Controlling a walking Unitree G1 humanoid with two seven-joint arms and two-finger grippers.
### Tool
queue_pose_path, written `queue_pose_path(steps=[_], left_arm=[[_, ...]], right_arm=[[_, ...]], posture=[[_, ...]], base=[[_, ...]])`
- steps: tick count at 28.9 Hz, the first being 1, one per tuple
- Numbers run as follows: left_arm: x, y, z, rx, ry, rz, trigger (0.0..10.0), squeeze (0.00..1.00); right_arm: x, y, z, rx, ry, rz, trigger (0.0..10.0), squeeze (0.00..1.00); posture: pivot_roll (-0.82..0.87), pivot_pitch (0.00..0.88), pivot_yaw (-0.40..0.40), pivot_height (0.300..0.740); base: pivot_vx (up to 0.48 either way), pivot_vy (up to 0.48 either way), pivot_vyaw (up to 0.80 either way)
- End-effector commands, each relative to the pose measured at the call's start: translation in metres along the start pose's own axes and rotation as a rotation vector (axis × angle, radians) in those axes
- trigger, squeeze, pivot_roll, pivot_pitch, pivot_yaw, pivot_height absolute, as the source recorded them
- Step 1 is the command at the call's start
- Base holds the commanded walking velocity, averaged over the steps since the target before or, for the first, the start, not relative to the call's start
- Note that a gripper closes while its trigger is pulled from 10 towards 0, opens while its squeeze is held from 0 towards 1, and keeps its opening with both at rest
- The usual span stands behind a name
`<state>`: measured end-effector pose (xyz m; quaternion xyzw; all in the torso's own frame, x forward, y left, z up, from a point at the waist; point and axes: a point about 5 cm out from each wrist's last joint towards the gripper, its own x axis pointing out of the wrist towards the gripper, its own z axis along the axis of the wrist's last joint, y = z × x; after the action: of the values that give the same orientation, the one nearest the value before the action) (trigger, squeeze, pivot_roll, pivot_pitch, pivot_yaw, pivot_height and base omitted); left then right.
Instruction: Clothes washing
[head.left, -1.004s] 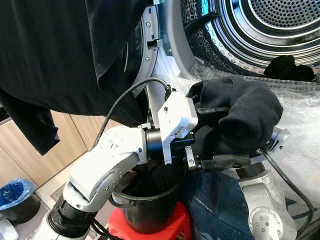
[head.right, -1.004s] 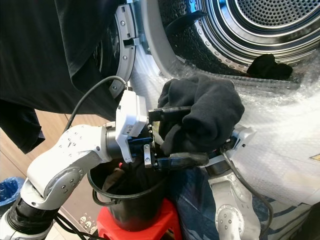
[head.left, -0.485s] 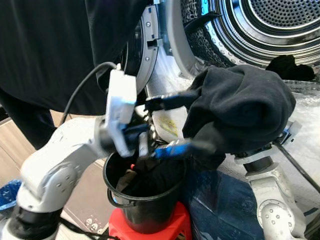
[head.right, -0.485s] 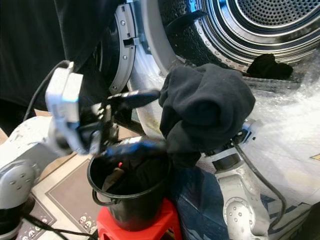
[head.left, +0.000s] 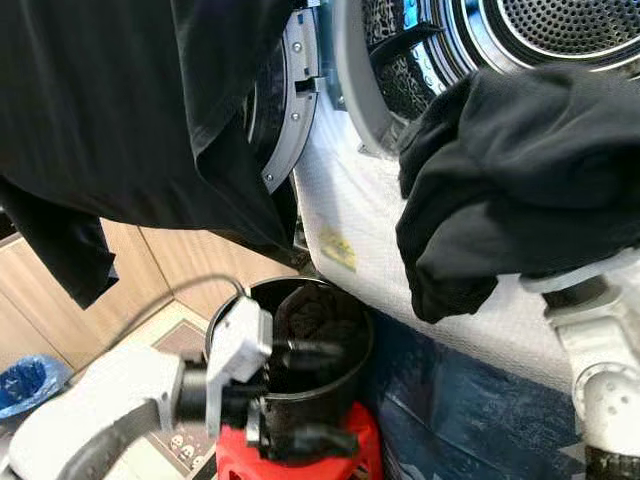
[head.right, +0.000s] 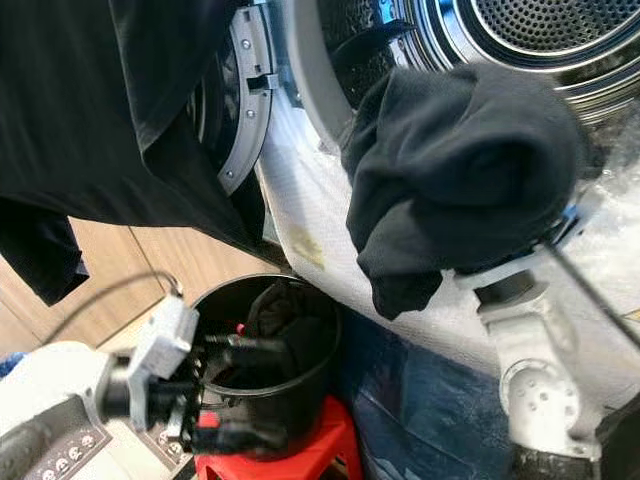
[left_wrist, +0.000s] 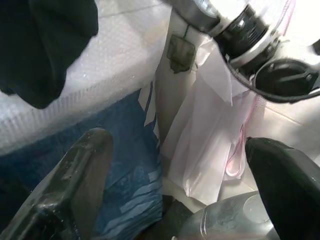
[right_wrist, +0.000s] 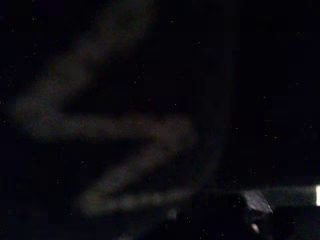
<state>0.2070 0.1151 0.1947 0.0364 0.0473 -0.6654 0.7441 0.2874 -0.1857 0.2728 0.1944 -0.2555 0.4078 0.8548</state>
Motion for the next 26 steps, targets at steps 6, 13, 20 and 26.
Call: queue_pose_path(steps=[6, 13, 20, 26], left_arm=[[0.006, -0.007, 0.003, 0.038, -0.016, 0.036, 10.0, 0.0], [0.009, -0.014, 0.002, 0.016, -0.026, 0.063, 10.0, 0.0], [0.014, -0.029, -0.003, -0.038, -0.05, 0.081, 10.0, 0.0], [0.021, -0.039, -0.003, -0.082, -0.088, 0.101, 10.0, 0.0]], right_arm=[[0.027, 0.003, 0.027, 0.031, 0.004, 0.097, 10.0, 0.0], [0.057, -0.014, 0.045, 0.129, 0.098, 0.043, 10.0, 0.0], [0.092, -0.033, 0.069, 0.19, 0.141, -0.091, 10.0, 0.0], [0.122, -0.053, 0.094, 0.327, 0.082, -0.284, 10.0, 0.0]], posture=[[-0.06, 0.042, 0.019, 0.74], [-0.05, 0.096, -0.013, 0.74], [-0.07, 0.162, -0.057, 0.74], [-0.07, 0.183, -0.083, 0.74]], base=[[0.0, 0.0, 0.0], [0.0, 0.0, 0.0], [0.0, 0.0, 0.0], [0.0, 0.0, 0.0]])
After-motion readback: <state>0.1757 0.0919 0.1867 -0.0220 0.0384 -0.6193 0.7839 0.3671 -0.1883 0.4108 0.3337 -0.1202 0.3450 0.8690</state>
